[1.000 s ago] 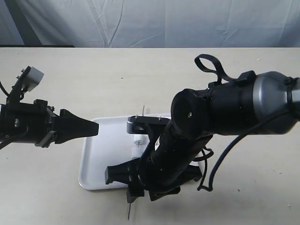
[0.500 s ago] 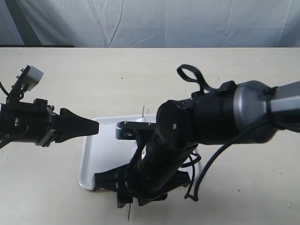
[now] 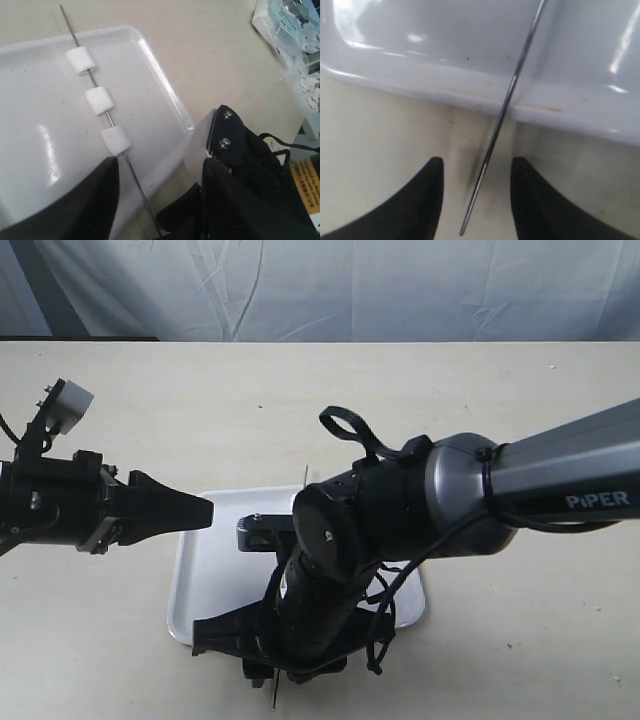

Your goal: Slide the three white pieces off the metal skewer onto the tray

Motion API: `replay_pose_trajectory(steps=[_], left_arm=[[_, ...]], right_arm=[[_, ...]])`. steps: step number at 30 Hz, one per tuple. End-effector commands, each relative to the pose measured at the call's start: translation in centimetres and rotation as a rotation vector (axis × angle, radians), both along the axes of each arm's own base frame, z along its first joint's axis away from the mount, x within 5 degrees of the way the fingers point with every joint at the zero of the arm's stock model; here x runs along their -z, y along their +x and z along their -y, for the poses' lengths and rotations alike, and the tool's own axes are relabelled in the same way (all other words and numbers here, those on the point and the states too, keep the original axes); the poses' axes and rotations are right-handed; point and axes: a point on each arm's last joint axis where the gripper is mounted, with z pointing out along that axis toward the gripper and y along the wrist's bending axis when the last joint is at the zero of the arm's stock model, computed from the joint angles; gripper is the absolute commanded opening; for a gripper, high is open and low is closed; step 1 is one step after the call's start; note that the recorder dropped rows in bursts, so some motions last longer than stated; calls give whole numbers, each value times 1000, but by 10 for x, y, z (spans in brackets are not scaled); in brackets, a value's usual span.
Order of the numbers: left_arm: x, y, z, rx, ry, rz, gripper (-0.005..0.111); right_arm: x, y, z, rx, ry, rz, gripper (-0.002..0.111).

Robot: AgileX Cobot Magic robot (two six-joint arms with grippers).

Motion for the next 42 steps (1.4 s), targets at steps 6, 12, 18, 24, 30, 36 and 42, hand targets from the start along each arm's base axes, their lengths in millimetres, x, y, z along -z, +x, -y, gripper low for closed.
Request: replay_pose_trajectory(steps=[6,12,18,24,30,36,42], left_arm=[[-3,2,2,1,-29,6,49],[-4,2,3,-2,-41,7,49],[-4,2,3,-2,-41,7,49],[-4,2,3,-1,-43,7,49],[-4,1,3,5,-47,6,49],[-4,1,3,7,-45,6,49],[-4,1,3,7,-45,6,49]], right_arm=[[0,3,-1,15,0,27,41],[0,5,-3,27,20,46,27],[-1,6,-4,33,35,62,7],[-1,6,-4,33,35,62,7],[-1,5,-5,28,37,66,7],[-1,5,-5,30,38,65,7],[-1,6,-5,28,38,67,7]])
